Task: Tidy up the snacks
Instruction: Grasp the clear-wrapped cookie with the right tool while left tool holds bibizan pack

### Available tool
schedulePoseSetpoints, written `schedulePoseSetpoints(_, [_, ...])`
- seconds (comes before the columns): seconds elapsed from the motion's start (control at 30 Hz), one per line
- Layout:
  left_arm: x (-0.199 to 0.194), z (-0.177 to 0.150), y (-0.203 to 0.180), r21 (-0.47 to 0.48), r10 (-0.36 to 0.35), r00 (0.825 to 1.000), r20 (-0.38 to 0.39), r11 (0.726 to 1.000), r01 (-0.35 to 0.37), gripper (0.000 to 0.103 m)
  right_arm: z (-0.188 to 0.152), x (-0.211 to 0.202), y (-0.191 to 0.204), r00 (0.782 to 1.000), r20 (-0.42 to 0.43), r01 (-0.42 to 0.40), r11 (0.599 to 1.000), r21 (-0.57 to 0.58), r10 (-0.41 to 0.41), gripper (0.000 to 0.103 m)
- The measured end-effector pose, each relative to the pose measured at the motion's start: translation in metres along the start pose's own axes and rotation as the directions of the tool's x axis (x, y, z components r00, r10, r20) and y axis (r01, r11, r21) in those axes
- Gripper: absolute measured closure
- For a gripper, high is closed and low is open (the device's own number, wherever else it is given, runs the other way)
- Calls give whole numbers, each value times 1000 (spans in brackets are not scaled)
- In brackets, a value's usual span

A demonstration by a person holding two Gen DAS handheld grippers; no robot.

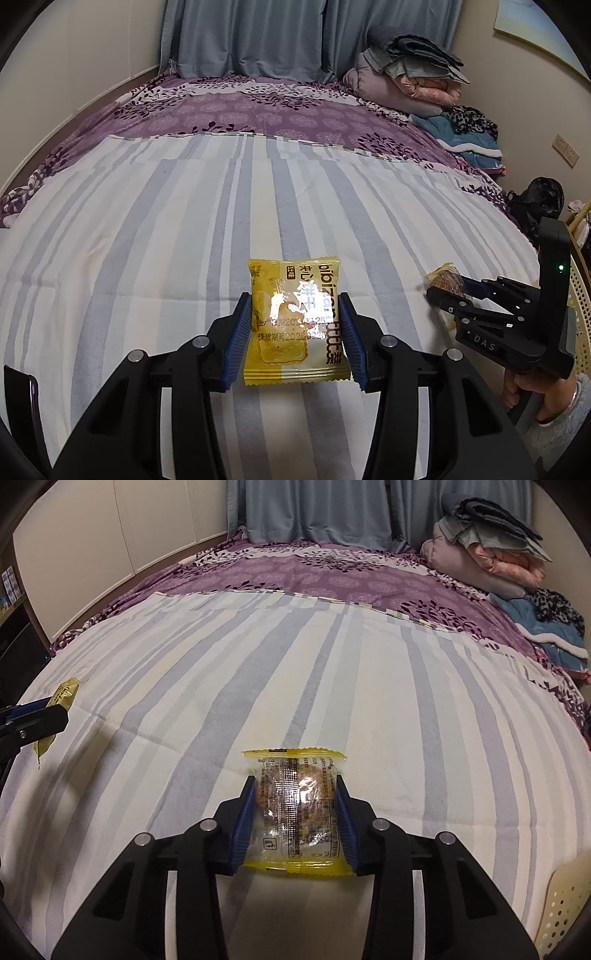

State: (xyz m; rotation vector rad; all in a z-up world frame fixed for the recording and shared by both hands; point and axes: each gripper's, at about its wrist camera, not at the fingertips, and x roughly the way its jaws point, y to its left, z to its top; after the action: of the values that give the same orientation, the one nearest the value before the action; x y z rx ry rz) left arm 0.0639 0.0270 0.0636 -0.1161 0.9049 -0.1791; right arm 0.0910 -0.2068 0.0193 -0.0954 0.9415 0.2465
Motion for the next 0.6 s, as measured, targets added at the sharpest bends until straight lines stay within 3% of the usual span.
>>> schedulePoseSetpoints(0.6, [-30,4,-51,98,-53,998,44,994,49,56,-31,-101,-41,988,153,-7,989,150,-17,63])
